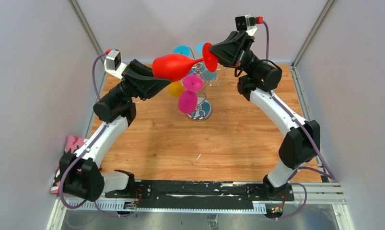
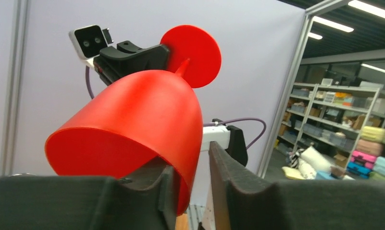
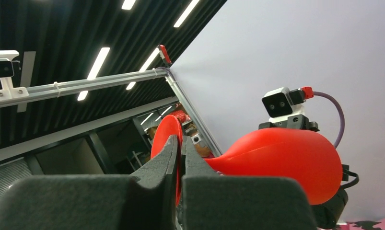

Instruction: Take the wine glass off the wine glass rack

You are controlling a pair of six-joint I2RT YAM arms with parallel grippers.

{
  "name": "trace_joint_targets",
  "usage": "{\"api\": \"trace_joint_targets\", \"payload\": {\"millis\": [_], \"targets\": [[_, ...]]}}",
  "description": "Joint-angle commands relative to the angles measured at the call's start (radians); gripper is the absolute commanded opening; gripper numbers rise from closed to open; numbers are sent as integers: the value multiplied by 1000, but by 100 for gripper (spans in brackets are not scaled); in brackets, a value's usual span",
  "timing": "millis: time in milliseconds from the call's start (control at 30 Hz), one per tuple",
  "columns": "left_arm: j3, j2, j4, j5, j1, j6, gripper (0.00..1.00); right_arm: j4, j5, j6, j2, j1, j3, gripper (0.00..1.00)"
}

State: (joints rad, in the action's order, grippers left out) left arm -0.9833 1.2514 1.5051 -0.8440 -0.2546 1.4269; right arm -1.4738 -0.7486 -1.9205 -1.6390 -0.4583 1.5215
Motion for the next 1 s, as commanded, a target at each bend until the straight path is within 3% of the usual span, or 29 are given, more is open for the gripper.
{"api": "trace_joint_targets", "payload": {"millis": [0, 100, 300, 333, 433, 467, 567, 667, 800, 967], "targets": [[2, -11, 61, -3, -10, 9, 23, -75, -18, 5, -7, -22, -5, 0], [-4, 6, 61, 2, -9, 23, 0, -70, -25, 10, 5, -23, -28, 0], [6, -4, 32, 48, -1, 38, 0, -62, -39, 16, 14, -21, -56, 2], [13, -23, -6, 58, 5, 26, 0, -61, -38, 19, 16, -17, -61, 13], [36, -113, -134, 99, 40, -39, 0, -47, -33, 43, 33, 5, -88, 57], [39, -153, -198, 111, 53, -75, 0, -45, -32, 48, 42, 17, -99, 67], [10, -302, -556, 161, 66, -292, 0, -31, -26, 44, 67, 61, -131, 82], [-77, -451, -1035, 290, 66, -618, 0, -69, -15, -4, 70, 97, -159, 85], [-373, -471, -1771, 635, 66, -940, 0, -120, -11, -79, 61, 150, -201, 86], [-759, -325, -2408, 1109, 66, -1071, 0, -113, -36, -52, 83, 205, -248, 86]]}}
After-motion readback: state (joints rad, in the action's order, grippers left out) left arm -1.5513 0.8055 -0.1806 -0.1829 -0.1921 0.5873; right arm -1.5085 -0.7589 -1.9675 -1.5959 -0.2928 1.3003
